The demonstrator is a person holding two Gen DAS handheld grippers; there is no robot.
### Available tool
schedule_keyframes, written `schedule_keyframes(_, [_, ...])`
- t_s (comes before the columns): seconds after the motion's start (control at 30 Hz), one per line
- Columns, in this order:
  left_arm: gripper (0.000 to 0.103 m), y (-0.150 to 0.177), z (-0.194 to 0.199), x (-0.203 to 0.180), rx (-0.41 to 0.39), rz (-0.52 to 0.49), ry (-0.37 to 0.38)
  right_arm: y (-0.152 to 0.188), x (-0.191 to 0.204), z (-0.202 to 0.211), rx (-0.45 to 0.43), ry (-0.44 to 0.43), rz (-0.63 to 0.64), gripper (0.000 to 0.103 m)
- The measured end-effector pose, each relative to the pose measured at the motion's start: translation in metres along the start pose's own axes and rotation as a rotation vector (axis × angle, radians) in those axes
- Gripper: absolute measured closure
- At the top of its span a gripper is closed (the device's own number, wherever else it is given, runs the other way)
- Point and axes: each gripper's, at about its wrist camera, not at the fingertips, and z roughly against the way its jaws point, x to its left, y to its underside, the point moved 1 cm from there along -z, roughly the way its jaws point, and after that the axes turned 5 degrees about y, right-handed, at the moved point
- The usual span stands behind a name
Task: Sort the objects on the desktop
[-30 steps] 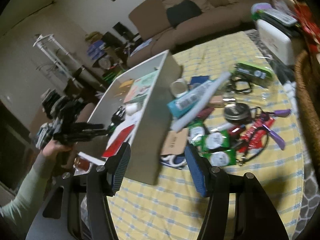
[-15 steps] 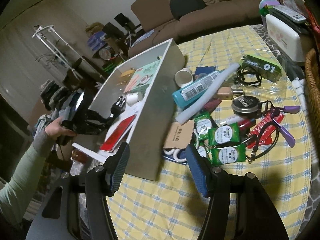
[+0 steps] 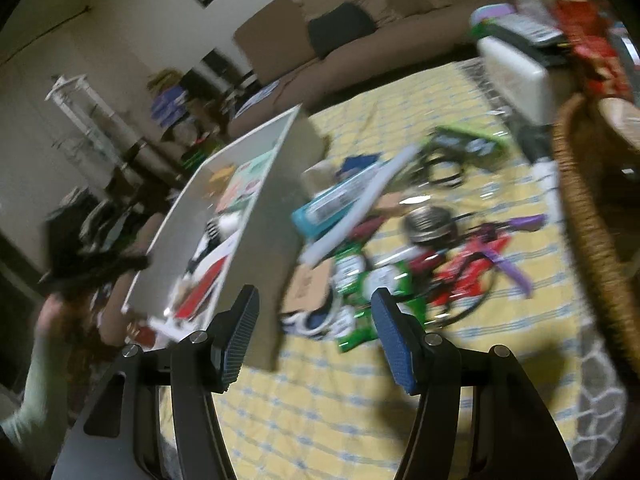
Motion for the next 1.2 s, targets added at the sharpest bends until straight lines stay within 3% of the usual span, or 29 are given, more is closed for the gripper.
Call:
schedule_keyframes(0.1, [0.094, -0.009, -0.015, -0.054, -0.049, 0.036, 0.107, -0.004, -0.016, 0.008, -0.024, 0.036, -0.033, 0.042])
schedule_keyframes(0.23, [0.094, -0.022, -0.074, -0.117, -0.053, 0.032, 0.172, -0.003, -0.028, 0.018, -0.040, 0.083, -0.037, 0.042])
schedule_keyframes(0.37, [0.092, -0.038, -0.145, -0.141, 0.031, 0.003, 0.072, -0.002, -0.038, 0.024, -0.038, 0.106, -0.038, 0.042])
schedule_keyframes(0.43, [0.079, -0.042, -0.165, -0.141, 0.058, 0.011, 0.015, -0.002, -0.044, 0.025, -0.034, 0.128, -0.038, 0.042])
schedule_keyframes(0.5, [0.052, -0.043, -0.176, -0.137, 0.062, 0.053, -0.016, -0.005, -0.048, 0.023, -0.026, 0.145, -0.029, 0.042])
schedule_keyframes(0.67, [0.030, -0.053, -0.165, -0.121, 0.015, 0.104, -0.028, -0.009, -0.056, 0.019, -0.017, 0.151, -0.027, 0.039])
schedule_keyframes(0.8, [0.030, -0.064, -0.153, -0.107, -0.049, 0.156, -0.021, -0.017, -0.058, 0.014, -0.025, 0.138, -0.028, 0.038])
schedule_keyframes(0.93, [0.029, -0.056, -0.131, -0.098, -0.156, 0.254, 0.067, -0.045, -0.053, -0.003, -0.039, 0.148, -0.005, 0.038])
schedule_keyframes(1.07, [0.027, -0.036, -0.116, -0.093, -0.229, 0.316, 0.093, -0.089, -0.049, -0.061, 0.028, 0.243, 0.073, 0.037])
schedule_keyframes(1.2, [0.025, -0.021, -0.107, -0.094, -0.260, 0.302, 0.100, -0.109, -0.051, -0.121, 0.151, 0.294, 0.103, 0.039])
